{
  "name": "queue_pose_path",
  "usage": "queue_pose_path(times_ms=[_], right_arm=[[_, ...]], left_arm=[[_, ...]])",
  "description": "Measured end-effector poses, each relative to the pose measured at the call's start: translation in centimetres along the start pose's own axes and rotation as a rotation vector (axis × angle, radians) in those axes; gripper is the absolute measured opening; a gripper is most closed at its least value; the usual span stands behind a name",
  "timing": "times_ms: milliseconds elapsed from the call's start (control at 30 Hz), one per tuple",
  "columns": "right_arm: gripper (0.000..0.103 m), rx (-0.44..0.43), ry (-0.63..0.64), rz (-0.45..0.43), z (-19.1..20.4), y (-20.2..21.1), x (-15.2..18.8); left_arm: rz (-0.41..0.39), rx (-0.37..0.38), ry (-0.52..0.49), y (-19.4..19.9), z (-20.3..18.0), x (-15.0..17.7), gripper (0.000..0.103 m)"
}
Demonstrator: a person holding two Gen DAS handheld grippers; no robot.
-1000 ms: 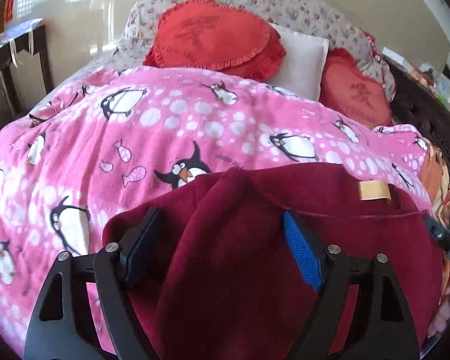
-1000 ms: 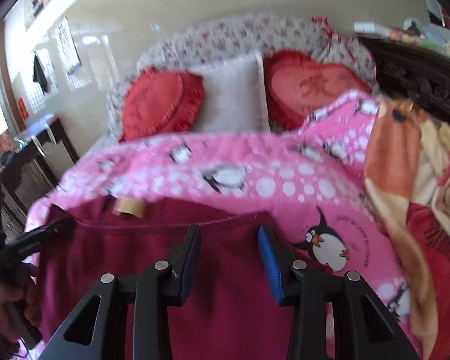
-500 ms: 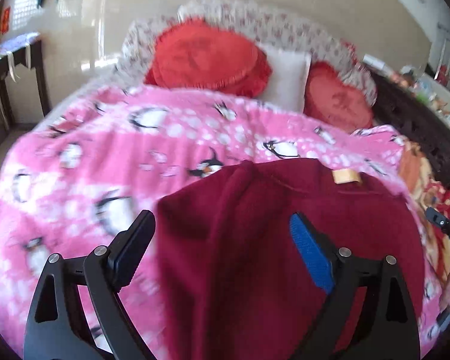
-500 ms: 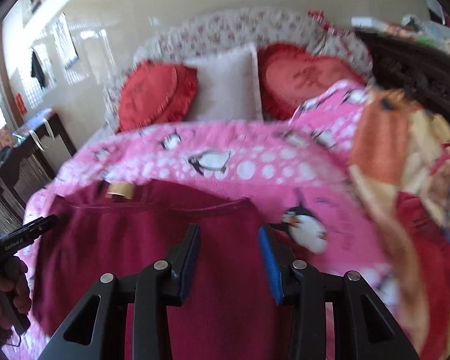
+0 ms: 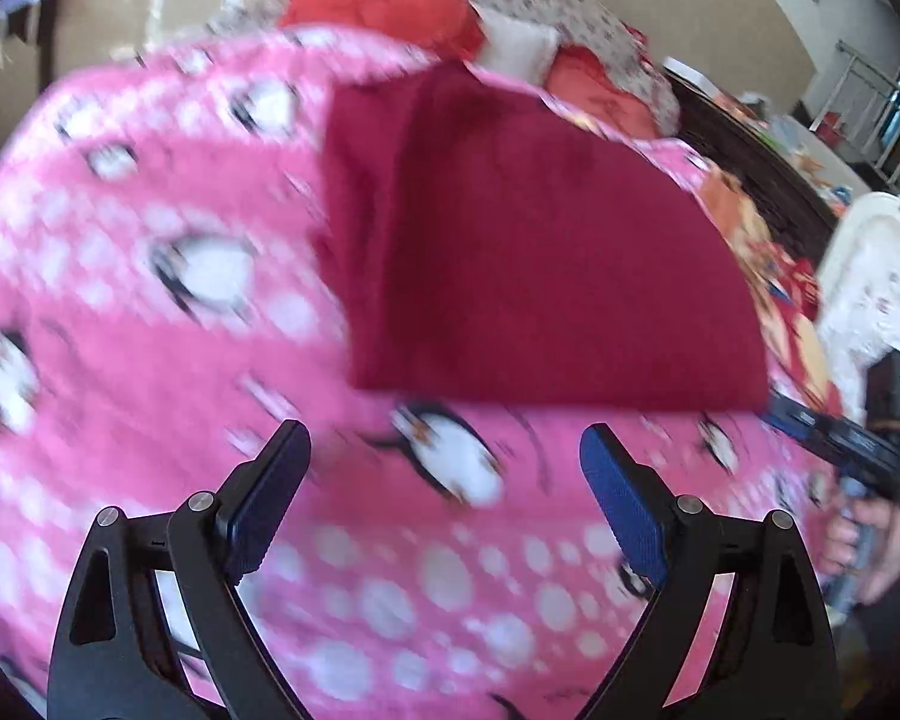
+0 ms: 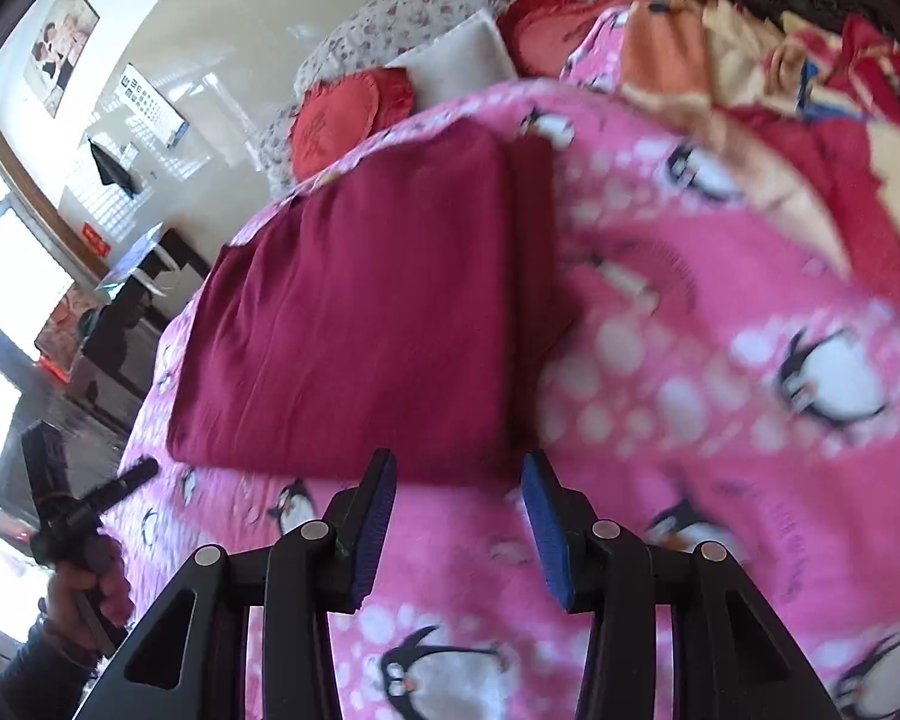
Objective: Fold small clothes
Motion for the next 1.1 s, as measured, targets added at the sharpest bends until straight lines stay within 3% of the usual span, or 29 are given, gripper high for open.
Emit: queue_pose_path(times_ms=[133,300,433,600,733,967,1033,1100], right_arm=[[0.048,-0.048,-0.24,-0.035,-1.5,-0.8,1.0],[0.049,-0.096,-0.358,-0.061,-2.3,-0.1,1.7],[0.049,-0.138,-0.362,-0.078,-2.2,0.0,1.6],[0.034,-0.241,-0.383,-0.143,-1.9,-1.3,-1.1],[0.034,-0.234,-0.367,-0.144,-1.8,-1.8,-1.1],[0.033,-0.227,-0.363,-0.147,-1.8,-2.2,-0.9],[0.033,-0.221,-0.358,-0.148,-2.1,-2.1,-0.7],[0.033,-0.199,-0.345,-0.15,-2.1,-2.0,-1.0]], left_arm=[[-0.027,0.036,0.017,-0.4,-0.6,0.3,0.099],[-0.077,0.148,0.134,-0.9,-0.2,-1.1,0.102],[-0.114,0.209,0.218,-1.2,0.3,-2.5,0.102],[-0.115,0.213,0.22,-2.3,0.2,-3.8,0.102],[-0.116,0.231,0.245,-3.2,0.2,-4.9,0.102],[-0.075,0.33,0.292,-3.6,-1.2,-6.1,0.101],[-0.082,0.319,0.307,-3.7,-0.5,-6.5,0.097],[-0.078,0.287,0.343,-4.0,0.8,-6.6,0.086]])
Point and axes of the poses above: each gripper's, at about its wrist camera, not at the fingertips, and y roughly against the way its jaws point, z to its left, x to its underside, the point moved 10 cm from there along -y, roughly the way its jaws point, and after that the axes turned 11 degrees about -z, right-handed, at the moved point
